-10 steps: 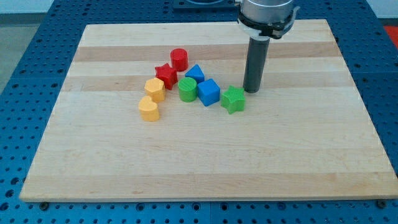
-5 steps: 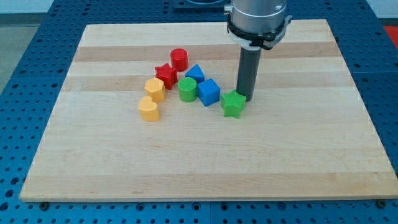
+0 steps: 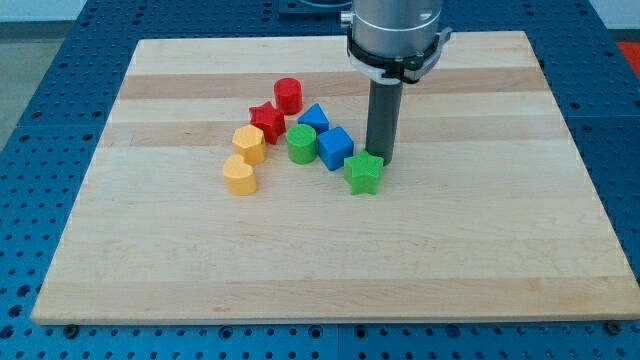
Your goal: Move the blue cube slightly away from the green circle
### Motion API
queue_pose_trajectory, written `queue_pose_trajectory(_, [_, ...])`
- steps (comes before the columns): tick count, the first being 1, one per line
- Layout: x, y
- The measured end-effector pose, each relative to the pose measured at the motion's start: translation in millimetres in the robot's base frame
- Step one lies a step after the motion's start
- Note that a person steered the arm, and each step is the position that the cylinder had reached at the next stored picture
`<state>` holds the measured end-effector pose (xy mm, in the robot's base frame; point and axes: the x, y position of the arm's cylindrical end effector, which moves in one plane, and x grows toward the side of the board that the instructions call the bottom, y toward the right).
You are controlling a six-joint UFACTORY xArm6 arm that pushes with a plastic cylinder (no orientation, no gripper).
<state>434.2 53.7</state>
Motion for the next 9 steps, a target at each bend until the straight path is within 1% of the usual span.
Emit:
queue_pose_trajectory(1, [-0.7, 3.0])
queue_pose_trajectory(2, [-43.5, 39.3])
queue_pose_trajectory(3, [-48.6, 39.7])
queue_pose_trajectory(4, [-47.2, 40.0])
queue_pose_trajectory(5, [-43.3, 60.2])
queue_pose_trajectory(8, [-48.9, 65.4])
queue_pose_trajectory(9, [-17.1, 82.5])
